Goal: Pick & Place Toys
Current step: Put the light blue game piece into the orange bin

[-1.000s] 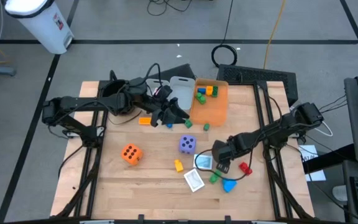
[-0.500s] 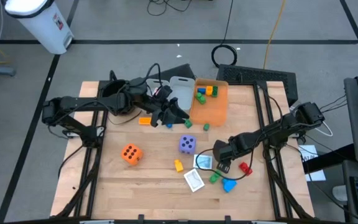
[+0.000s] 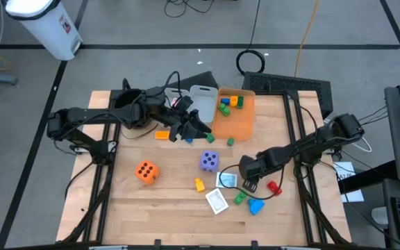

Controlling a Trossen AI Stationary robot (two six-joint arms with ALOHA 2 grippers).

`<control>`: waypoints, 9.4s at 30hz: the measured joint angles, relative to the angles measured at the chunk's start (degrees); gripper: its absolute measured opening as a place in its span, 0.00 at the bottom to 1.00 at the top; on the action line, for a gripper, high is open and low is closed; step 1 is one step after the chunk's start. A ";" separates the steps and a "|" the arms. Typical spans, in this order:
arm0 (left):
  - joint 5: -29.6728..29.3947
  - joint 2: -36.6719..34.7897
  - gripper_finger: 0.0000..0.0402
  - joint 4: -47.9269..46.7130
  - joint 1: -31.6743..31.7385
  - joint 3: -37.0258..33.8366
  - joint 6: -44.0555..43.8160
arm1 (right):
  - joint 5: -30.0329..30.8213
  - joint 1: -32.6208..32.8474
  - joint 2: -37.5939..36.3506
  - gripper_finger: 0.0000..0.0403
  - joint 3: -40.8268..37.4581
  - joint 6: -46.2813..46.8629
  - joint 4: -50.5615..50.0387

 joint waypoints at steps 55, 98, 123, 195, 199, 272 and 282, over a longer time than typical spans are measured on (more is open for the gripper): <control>-17.57 1.37 0.56 -19.47 1.46 0.00 -10.10 | 17.79 -13.49 -10.67 0.29 23.75 -44.07 15.64; -19.85 1.35 0.56 -27.06 3.57 0.04 -8.74 | 10.10 -21.63 -1.49 0.29 35.40 -50.67 6.90; -19.53 1.33 0.44 -24.13 4.30 0.04 -8.98 | 8.72 -21.59 -1.52 0.29 35.44 -51.68 6.57; -17.95 -7.21 0.12 -14.80 7.43 0.02 13.08 | 1.20 -26.88 -12.81 0.50 11.20 -19.66 64.69; -17.05 -6.03 0.12 -12.06 6.99 -0.02 12.41 | 0.82 -26.86 -11.20 0.50 11.22 -18.04 66.65; -6.95 -16.44 0.54 -8.97 21.66 0.04 5.86 | 21.55 -33.63 -6.46 0.09 30.50 -74.60 -5.46; -7.43 -16.41 0.54 -8.97 21.66 0.04 5.86 | 31.48 -34.17 4.34 0.09 30.50 -81.98 -8.55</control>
